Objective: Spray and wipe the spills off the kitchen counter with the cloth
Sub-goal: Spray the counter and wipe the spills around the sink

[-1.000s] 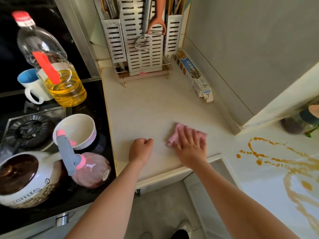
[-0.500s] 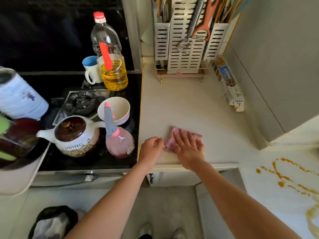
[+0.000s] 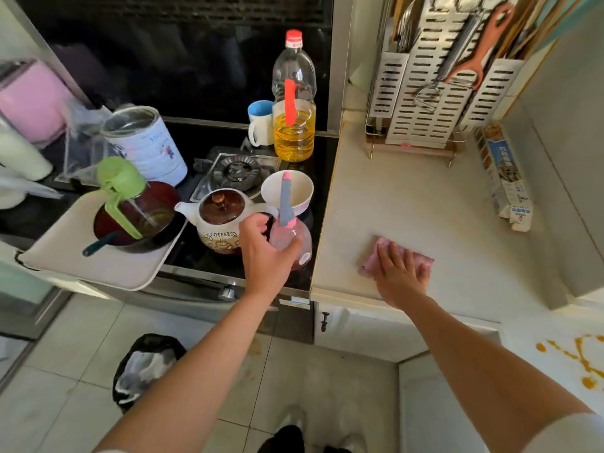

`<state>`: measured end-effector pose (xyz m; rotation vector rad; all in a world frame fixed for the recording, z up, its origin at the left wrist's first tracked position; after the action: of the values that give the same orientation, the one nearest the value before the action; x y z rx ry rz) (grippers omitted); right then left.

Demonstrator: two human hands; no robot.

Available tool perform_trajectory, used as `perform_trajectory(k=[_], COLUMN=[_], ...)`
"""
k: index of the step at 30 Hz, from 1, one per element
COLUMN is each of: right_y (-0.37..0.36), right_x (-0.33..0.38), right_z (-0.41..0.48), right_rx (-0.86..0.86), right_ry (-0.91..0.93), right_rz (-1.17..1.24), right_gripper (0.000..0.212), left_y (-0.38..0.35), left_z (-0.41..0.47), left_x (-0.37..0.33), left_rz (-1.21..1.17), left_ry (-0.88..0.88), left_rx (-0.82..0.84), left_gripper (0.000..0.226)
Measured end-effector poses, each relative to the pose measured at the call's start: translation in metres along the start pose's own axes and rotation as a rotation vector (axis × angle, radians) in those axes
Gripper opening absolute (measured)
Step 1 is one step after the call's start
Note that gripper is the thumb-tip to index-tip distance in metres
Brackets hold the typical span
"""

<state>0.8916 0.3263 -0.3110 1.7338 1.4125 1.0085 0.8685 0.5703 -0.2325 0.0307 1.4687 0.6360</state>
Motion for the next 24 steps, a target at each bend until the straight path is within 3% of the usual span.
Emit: perform_trajectory(k=[5, 10, 20, 24], right_y=[-0.002, 0.0, 0.006, 0.009], right_x=[-0.002, -0.007, -0.027, -0.053], right_z=[-0.002, -0.001, -0.008, -0.005], right_rx=[0.004, -0.005, -0.122, -0.061], right_ry=[0.039, 0.051, 0.117, -0.03], right_rz=[0.002, -0.05, -0.227, -0.112], right_gripper=[0.063, 0.068, 0.069, 0.064], left_y=[-0.014, -0.024, -0.05, -0.069], left_z=[0.023, 0.038, 0.042, 0.038], left_x=[-0.001, -0.013, -0.03, -0.047], left_rz=[-0.083, 0.008, 0.081, 0.251], left_ry=[0.13, 0.144, -0.049, -0.124], left_rx=[0.174, 0.175, 0.218, 0.443], left_gripper=[0.074, 0.044, 0.039, 0.022])
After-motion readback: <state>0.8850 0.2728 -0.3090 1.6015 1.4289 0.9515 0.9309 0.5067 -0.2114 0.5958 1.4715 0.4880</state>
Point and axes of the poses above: each hand's wrist, its own z-axis towards the middle knuckle, its own y-axis out of the back of the hand, x = y × z, the point moved 1 cm from there along z, towards the middle knuckle, and after that the axes turned 2 degrees about x, right-handed, at the moved point
